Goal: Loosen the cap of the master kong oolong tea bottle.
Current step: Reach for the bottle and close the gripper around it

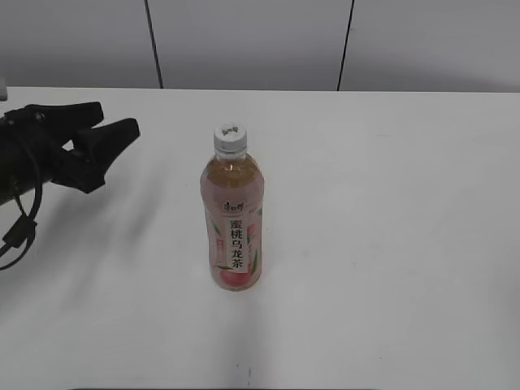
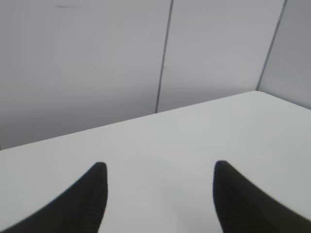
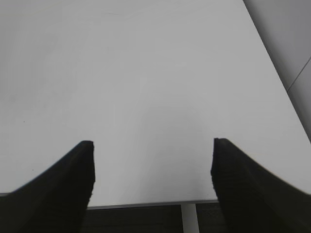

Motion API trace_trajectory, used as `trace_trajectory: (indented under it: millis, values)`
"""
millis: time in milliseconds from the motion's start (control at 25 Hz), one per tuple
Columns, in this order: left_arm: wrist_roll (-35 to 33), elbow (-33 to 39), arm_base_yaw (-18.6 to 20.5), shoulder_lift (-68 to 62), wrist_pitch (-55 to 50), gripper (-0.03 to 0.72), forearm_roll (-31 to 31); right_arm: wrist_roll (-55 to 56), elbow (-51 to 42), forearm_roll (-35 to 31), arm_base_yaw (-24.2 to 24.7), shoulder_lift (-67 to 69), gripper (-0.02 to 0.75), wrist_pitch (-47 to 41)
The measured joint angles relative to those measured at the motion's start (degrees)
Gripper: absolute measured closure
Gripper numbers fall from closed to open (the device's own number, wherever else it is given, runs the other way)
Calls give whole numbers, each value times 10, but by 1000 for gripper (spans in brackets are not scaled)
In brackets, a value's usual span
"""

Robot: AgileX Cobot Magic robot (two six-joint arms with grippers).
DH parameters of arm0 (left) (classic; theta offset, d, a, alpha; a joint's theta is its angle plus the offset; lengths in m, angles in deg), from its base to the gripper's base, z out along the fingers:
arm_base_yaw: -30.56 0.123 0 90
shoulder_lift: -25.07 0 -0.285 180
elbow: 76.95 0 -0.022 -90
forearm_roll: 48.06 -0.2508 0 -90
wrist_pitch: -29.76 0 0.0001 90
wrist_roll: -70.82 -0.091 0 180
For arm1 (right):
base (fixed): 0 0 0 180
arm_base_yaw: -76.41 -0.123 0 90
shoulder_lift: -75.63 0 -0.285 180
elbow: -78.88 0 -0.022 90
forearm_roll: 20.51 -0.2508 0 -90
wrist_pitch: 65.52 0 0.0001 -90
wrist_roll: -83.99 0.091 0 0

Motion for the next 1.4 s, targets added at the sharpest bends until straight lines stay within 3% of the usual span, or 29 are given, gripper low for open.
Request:
trace_trajectory:
  millis: [240, 720, 920, 1160, 1400]
  values:
    - [16, 0, 0, 0, 1, 125, -109, 0, 0, 0, 0, 0, 173, 0]
    - [54, 0, 0, 0, 1, 104, -282, 0, 0, 0, 0, 0, 173, 0]
    - [63, 0, -9, 0, 1, 104, -285, 0, 0, 0, 0, 0, 173, 0]
    - [65, 0, -86, 0, 1, 104, -240, 0, 0, 0, 0, 0, 173, 0]
    - [66, 0, -116, 0, 1, 104, -183, 0, 0, 0, 0, 0, 173, 0]
